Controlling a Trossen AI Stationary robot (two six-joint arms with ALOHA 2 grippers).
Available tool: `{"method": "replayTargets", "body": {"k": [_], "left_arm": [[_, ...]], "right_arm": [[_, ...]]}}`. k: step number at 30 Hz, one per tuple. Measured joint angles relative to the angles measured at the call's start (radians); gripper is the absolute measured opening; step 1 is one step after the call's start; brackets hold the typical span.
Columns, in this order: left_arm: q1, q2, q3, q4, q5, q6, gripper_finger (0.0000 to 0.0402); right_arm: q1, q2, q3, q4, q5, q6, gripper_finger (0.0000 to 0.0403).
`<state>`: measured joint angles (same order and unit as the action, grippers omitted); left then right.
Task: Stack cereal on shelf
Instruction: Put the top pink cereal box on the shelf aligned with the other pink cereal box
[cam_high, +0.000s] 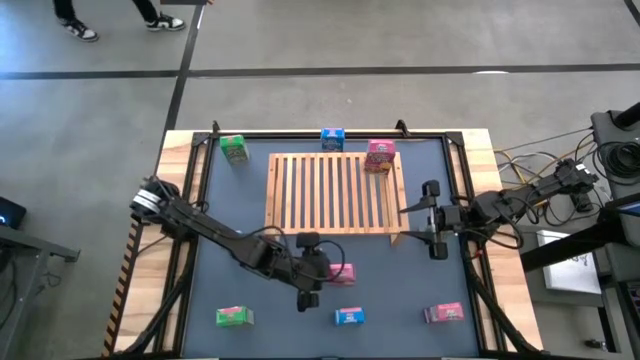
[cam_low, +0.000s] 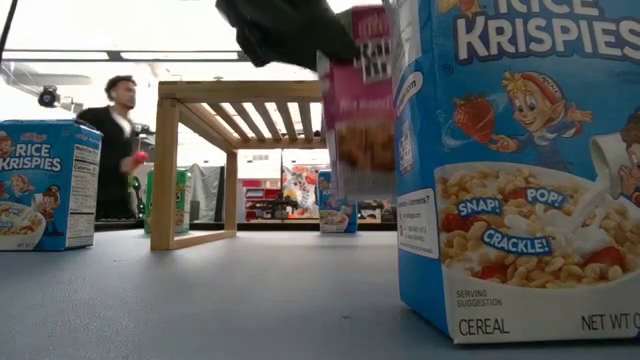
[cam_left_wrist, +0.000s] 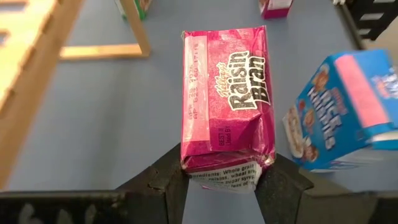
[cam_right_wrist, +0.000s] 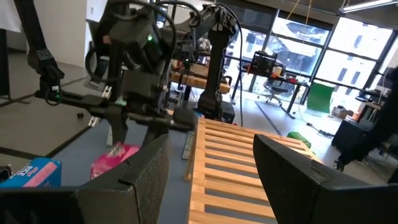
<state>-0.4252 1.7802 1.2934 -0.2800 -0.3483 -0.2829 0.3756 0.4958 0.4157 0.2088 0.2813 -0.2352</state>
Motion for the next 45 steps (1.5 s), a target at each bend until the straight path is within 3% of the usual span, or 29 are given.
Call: {"method": "replayTargets", "body": {"k": [16,27,45], "left_arm": [[0.001,-0.130,0.000,-0.006,0.000,0.035,0.0137],[0.071,-0.240,0.043,-0.021,0.000,0.121,0.0137],[0.176,-0.064,0.347,-0.219,-0.001,0.271,0.0137]], "right_arm": [[0.000,-0.005,0.000,-0.011,0.000,0.027,0.0219],[-0.003,0.010,0.000,0.001,0.011,0.083,0.0219],[-0.003,0.112,0.000,0.067,0.010,0.136,0.0219]]}}
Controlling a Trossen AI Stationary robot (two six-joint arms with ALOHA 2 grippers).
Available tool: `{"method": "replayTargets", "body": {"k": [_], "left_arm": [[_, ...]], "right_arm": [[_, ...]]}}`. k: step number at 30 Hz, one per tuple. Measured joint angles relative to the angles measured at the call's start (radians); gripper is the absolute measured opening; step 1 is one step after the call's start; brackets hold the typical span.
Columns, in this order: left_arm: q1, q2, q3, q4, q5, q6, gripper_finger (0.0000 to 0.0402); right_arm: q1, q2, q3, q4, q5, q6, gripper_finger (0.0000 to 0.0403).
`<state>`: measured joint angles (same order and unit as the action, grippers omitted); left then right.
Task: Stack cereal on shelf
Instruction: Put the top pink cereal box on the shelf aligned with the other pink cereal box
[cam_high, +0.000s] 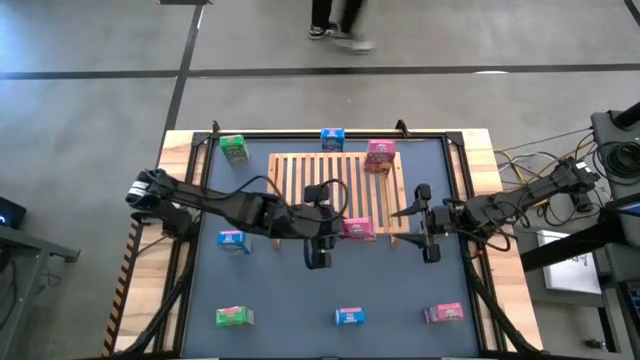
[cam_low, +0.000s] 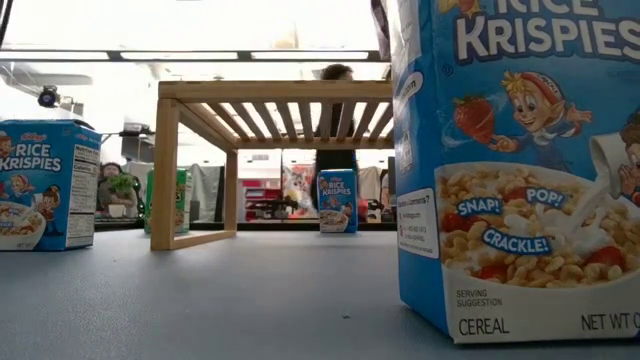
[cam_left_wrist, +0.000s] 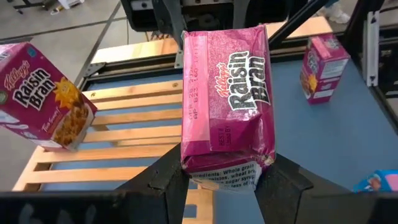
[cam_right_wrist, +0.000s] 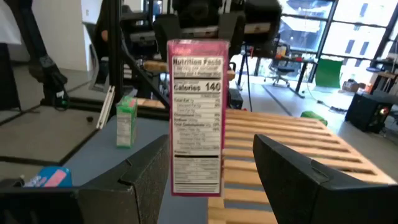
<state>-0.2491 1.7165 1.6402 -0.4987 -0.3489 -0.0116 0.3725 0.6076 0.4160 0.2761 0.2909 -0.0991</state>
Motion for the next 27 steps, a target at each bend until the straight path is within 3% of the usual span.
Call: {"method": "replayTargets", "body": {"k": [8,20,27], "left_arm": [[0.003,0.045,0.065,-0.007,-0.001,0.030,0.0137],[0.008,0.050,0.063,-0.032,-0.004,0.030,0.0137],[0.011,0.050,0.062,-0.034,-0.008,0.030,0.0137]], "right_arm": [[0.000,0.074,0.000,0.065,0.071,0.020,0.0227],[0.000,0.094,0.000,0.105,0.077,0.033,0.0340],[0.000,0.120,0.000,0.121,0.073,0.036,0.0361]]}}
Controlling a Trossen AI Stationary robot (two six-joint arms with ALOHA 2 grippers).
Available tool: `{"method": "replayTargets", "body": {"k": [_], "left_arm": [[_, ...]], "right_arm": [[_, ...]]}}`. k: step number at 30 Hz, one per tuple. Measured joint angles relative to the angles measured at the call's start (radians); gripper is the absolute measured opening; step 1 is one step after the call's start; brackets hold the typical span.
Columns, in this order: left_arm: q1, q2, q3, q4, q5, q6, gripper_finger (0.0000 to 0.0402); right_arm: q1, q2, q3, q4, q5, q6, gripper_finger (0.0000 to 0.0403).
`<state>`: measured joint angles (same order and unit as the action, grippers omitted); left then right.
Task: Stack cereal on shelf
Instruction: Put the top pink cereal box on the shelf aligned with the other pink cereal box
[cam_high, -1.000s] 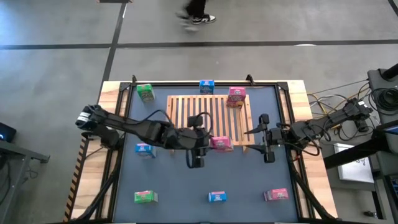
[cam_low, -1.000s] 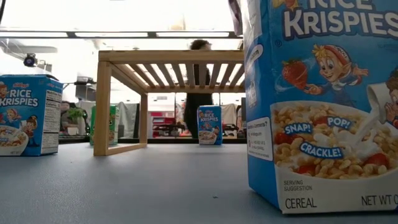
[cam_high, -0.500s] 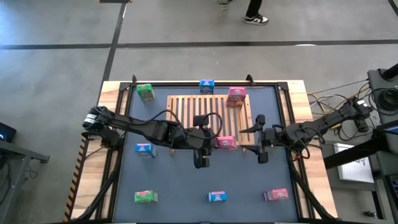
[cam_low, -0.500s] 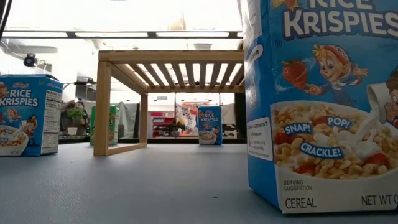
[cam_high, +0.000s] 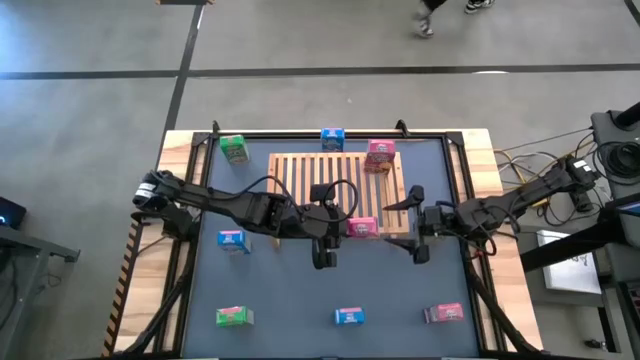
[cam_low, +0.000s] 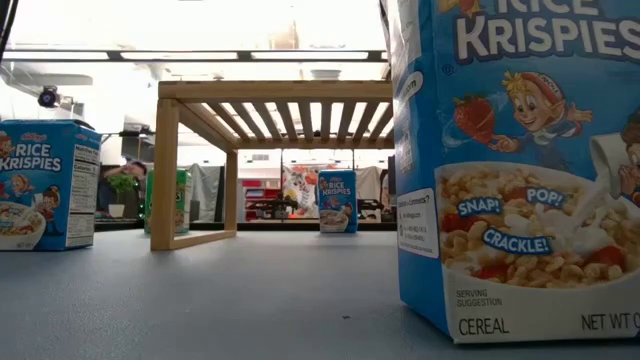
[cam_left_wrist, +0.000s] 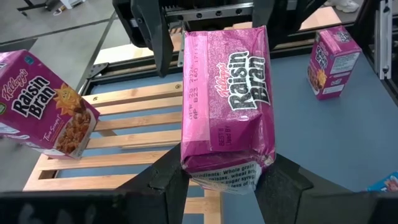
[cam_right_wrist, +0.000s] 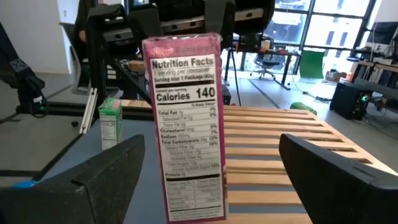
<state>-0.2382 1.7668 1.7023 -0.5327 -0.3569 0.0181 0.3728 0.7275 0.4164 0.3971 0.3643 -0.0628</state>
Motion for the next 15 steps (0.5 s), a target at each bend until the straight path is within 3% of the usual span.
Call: {"method": "replayTargets", "body": {"k": [15], "left_arm": [[0.005,0.000,-0.001,0.003,0.000,0.000,0.0137]], "right_arm": [[0.000,0.062,0.007,0.069,0.003,-0.013,0.0361]]}}
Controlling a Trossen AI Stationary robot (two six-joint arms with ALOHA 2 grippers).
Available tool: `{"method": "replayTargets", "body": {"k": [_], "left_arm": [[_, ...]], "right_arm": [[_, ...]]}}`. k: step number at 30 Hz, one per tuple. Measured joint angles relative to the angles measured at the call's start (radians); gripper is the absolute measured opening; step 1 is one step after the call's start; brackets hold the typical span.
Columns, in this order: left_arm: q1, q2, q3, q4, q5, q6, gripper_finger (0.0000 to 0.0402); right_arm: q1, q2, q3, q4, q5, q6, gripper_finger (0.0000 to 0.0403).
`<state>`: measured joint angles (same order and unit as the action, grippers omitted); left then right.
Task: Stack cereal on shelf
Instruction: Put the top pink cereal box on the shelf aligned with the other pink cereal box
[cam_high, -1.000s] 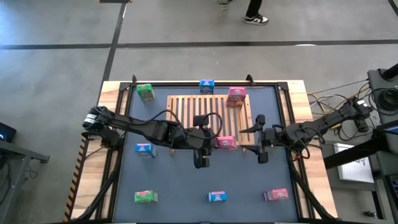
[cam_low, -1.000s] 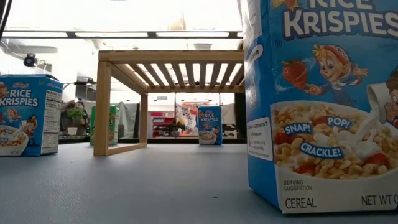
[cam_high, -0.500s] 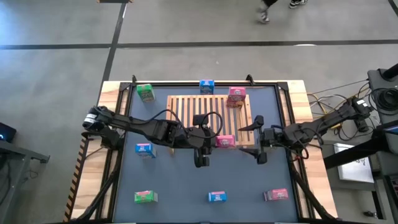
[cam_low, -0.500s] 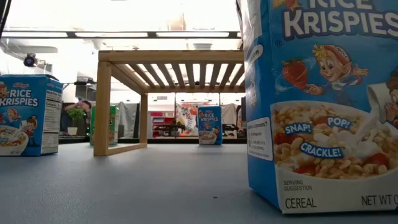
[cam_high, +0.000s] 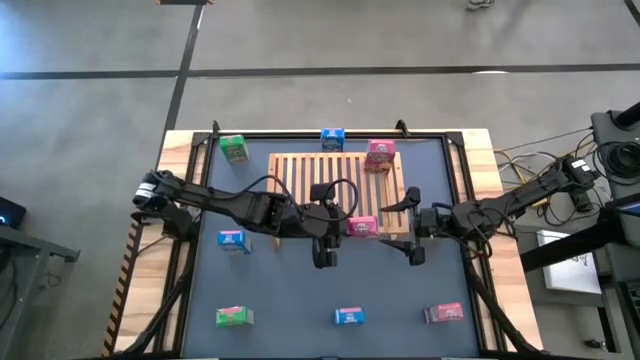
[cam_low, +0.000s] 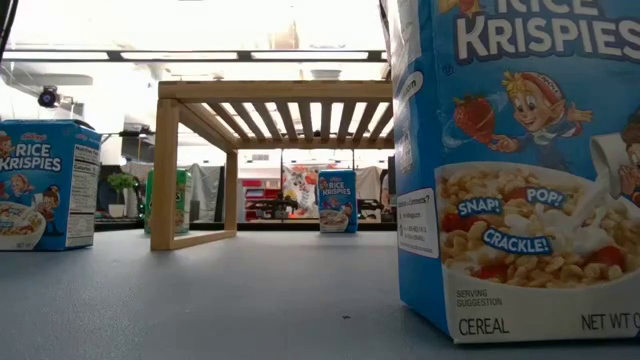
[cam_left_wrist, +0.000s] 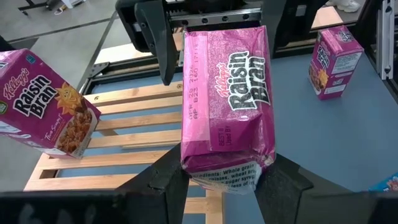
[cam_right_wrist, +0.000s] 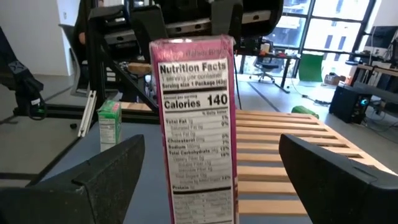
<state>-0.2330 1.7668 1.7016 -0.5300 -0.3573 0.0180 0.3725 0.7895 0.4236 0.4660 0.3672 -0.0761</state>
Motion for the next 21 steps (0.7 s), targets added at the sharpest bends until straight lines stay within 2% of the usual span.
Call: {"method": "replayTargets", "body": {"k": [9,15,21], "left_arm": [[0.002,0.000,0.000,0.050,0.000,0.020,0.0137],[0.001,0.000,0.000,0.051,0.000,0.023,0.0137],[0.001,0.000,0.000,0.024,0.001,0.023,0.0137]], "right_arm": [[-0.012,0.050,0.022,-0.002,0.000,0.005,0.0355],[-0.013,0.086,0.041,-0.007,0.000,-0.011,0.0325],[-0.013,0.067,0.043,-0.016,0.000,-0.013,0.0288]]}}
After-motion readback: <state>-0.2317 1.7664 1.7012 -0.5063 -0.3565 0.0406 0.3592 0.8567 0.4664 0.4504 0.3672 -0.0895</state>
